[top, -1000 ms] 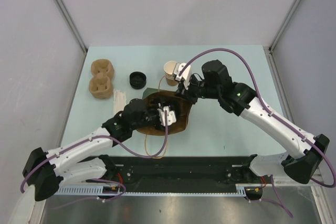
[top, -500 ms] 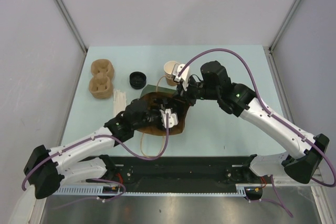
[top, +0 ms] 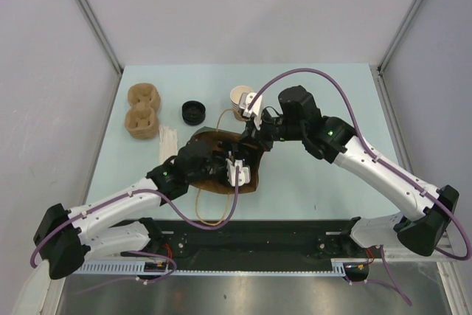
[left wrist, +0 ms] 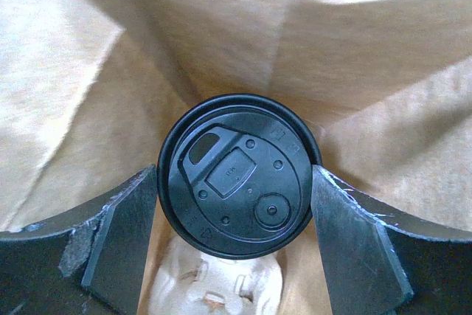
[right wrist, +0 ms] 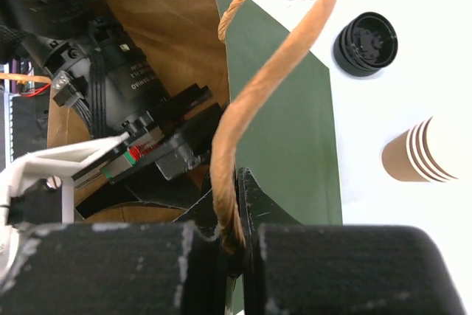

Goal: Pack the takeout coffee

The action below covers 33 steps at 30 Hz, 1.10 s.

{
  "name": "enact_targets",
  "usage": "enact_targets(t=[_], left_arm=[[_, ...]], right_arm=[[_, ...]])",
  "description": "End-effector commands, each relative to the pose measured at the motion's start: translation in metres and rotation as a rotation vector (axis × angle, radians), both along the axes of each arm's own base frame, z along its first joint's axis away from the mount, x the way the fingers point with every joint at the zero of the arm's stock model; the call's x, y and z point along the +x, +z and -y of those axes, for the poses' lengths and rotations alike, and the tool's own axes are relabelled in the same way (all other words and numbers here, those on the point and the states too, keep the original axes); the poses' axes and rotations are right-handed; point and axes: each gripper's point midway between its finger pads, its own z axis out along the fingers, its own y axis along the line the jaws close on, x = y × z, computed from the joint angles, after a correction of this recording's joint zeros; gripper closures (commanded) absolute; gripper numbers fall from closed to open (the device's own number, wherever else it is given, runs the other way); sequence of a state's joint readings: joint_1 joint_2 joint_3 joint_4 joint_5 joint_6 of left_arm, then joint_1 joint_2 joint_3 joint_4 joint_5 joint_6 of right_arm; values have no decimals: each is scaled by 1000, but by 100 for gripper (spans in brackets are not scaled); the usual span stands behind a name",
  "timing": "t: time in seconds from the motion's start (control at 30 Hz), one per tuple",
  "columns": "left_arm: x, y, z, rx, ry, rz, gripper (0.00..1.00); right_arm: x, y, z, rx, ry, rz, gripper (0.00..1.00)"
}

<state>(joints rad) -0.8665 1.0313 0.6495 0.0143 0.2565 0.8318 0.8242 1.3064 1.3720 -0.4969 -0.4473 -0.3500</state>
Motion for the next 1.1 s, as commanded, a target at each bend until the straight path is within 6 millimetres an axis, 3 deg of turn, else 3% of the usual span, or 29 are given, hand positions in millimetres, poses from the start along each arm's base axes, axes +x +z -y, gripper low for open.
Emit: enact_targets(t=[0.0,0.27,0.73,1.07], left_arm=[[-10,10,5,20,-85,40,55],[-14,3,4,76,-120,25,56],[12,-24,4,127,-33,-114,60],[33,-33,6,133,-10,-224,65]], right_arm=[[-10,28,-12,74,86,64,100],[-12,24,-14,41,146,113,100],[-12,20,-17,22,172,97,100],[14,12,-11,28,145,-4,100]])
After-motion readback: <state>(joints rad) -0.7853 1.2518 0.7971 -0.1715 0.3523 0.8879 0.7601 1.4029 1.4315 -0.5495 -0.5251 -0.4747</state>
